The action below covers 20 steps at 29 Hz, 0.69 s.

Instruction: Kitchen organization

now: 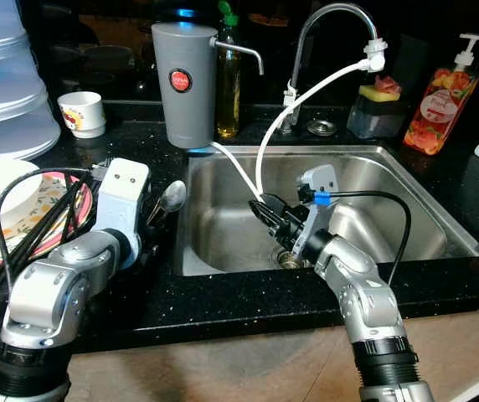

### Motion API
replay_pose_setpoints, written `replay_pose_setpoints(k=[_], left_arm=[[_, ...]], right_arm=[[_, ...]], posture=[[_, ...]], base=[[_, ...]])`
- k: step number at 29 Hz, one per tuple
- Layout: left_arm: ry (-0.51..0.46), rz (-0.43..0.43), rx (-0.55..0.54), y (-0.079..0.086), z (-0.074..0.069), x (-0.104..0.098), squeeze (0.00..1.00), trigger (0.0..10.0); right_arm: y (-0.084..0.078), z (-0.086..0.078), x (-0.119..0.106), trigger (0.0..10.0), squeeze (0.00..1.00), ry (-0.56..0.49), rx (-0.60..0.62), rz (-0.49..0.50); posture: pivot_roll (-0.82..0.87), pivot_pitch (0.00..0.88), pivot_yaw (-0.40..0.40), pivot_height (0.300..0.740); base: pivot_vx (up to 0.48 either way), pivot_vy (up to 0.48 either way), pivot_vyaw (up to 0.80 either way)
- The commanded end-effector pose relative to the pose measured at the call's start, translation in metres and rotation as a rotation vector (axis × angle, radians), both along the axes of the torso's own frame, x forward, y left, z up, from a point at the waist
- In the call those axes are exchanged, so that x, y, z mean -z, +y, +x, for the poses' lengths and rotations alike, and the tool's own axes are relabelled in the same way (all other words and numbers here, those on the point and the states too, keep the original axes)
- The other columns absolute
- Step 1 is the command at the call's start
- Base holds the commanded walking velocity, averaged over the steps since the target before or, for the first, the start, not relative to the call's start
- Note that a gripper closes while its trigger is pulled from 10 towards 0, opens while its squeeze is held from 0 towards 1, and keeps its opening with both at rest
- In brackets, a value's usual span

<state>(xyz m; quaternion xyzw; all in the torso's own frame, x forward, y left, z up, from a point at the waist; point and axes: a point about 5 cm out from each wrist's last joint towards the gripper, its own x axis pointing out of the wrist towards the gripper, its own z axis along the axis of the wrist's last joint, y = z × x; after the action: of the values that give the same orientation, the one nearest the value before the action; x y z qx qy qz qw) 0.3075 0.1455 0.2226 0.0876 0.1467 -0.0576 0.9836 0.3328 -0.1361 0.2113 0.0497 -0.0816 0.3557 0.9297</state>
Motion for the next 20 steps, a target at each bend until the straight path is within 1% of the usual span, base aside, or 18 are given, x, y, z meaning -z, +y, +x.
replay_pose_setpoints(k=[1, 3, 8, 9, 12, 13, 15, 20], left_arm=[[-0.015, 0.027, -0.025, 0.004, 0.002, -0.003, 0.0, 0.0], [-0.022, 0.025, -0.038, 0.005, 0.002, -0.005, 0.0, 0.0], [-0.101, 0.043, -0.108, 0.013, 0.005, -0.017, 0.0, 0.0], [-0.101, 0.043, -0.108, 0.013, 0.005, -0.017, 0.0, 0.0], [-0.159, 0.032, -0.112, 0.013, 0.006, -0.027, 0.0, 0.0], [-0.159, 0.032, -0.112, 0.013, 0.006, -0.027, 0.0, 0.0], [-0.189, 0.021, -0.107, 0.012, 0.006, -0.033, 0.0, 0.0], [-0.201, 0.018, -0.1, 0.009, 0.006, -0.035, 0.0, 0.0]], right_arm=[[-0.004, -0.001, -0.001, 10.0, 0.0, -0.004, 0.014, 0.01], [-0.004, -0.001, -0.001, 10.0, 0.0, -0.004, 0.014, 0.01], [-0.004, 0.0, -0.001, 10.0, 0.0, -0.005, 0.013, 0.013], [-0.004, 0.0, -0.001, 10.0, 0.0, -0.005, 0.013, 0.013], [-0.004, 0.0, -0.002, 10.0, 0.0, -0.006, 0.013, 0.014], [-0.004, 0.0, -0.002, 10.0, 0.0, -0.006, 0.013, 0.014], [-0.005, 0.0, -0.002, 10.0, 0.0, -0.007, 0.015, 0.016], [-0.005, 0.0, -0.003, 10.0, 0.0, -0.008, 0.016, 0.015]], posture=[[0.01, 0.049, -0.051, 0.74], [0.01, 0.05, -0.052, 0.74], [0.01, 0.05, -0.053, 0.74], [0.01, 0.05, -0.053, 0.74], [0.01, 0.051, -0.054, 0.74], [0.01, 0.051, -0.054, 0.74], [0.01, 0.051, -0.054, 0.74], [0.0, 0.054, -0.052, 0.74]], base=[[0.0, 0.0, 0.0], [0.0, 0.0, 0.0], [0.0, 0.0, 0.0], [0.0, 0.0, 0.0], [0.0, 0.0, 0.0], [0.0, 0.0, 0.0], [0.0, 0.0, 0.0], [0.0, 0.0, 0.0]])
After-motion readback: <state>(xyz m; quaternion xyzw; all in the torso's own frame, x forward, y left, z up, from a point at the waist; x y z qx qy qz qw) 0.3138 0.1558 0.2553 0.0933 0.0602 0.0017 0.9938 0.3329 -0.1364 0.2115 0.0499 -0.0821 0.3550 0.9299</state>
